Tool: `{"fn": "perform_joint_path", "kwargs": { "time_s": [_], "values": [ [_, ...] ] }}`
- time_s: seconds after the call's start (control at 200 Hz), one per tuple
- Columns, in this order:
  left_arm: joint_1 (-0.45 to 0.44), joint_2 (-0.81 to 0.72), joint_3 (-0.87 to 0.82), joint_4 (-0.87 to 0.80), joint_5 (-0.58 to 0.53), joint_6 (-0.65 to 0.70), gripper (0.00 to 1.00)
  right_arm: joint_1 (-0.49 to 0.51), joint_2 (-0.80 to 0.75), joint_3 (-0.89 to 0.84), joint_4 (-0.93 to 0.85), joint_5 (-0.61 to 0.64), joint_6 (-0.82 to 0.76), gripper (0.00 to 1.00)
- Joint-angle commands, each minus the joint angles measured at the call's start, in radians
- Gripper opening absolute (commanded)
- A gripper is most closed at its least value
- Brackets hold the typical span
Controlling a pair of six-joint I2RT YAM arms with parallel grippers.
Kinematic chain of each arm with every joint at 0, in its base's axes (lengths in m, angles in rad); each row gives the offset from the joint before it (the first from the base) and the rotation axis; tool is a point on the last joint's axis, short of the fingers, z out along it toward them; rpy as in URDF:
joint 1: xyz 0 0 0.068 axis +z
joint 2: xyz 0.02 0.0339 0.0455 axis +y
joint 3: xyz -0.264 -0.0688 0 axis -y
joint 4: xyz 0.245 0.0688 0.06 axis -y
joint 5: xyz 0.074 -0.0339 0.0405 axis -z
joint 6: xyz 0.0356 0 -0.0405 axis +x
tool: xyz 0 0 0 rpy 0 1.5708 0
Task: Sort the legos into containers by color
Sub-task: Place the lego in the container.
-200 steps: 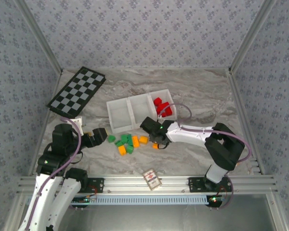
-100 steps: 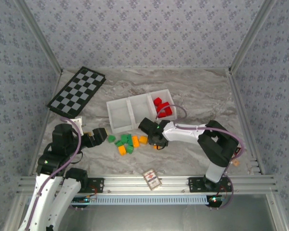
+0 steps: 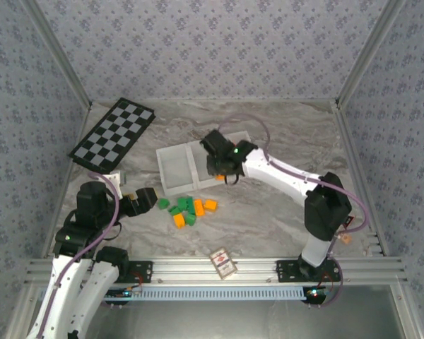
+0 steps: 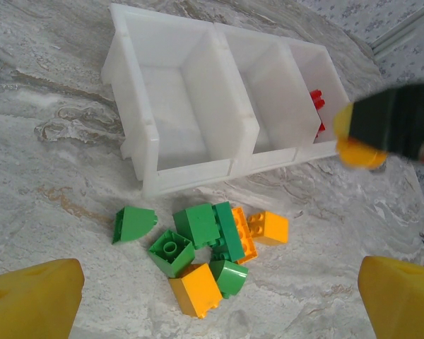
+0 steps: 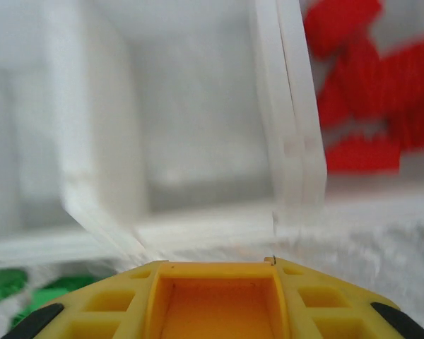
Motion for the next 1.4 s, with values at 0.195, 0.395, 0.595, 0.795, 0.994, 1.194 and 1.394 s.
{"fn": "perform_joint_path", "kwargs": {
  "time_s": [0.195, 0.395, 0.595, 0.795, 0.994, 1.194, 1.394],
  "values": [
    [-0.014, -0.012, 0.003, 0.012, -0.014, 0.014, 1.00, -0.132, 0.378, 0.497, -0.230, -0.199, -0.327, 0.16],
    [-0.016, -0.014, 0.001, 0.013, -0.023, 0.014, 1.00, -0.143, 0.480, 0.589, -0.273, -0.237, -0.345, 0.19],
    [-0.016, -0.012, 0.001, 0.014, -0.026, 0.012, 1.00, -0.122, 0.500, 0.566, -0.262, -0.239, -0.343, 0.26],
    [-0.017, -0.009, 0.001, 0.015, -0.026, 0.012, 1.00, -0.109, 0.502, 0.564, -0.267, -0.224, -0.337, 0.43],
    [-0.017, -0.009, 0.001, 0.013, -0.026, 0.012, 1.00, -0.103, 0.488, 0.572, -0.291, -0.206, -0.324, 0.58],
    [-0.016, -0.011, 0.001, 0.014, -0.026, 0.012, 1.00, -0.095, 0.419, 0.541, -0.320, -0.156, -0.232, 0.67],
    [-0.016, -0.010, 0.000, 0.015, -0.027, 0.012, 1.00, -0.058, 0.234, 0.324, -0.213, -0.081, -0.066, 0.76]
  ]
}}
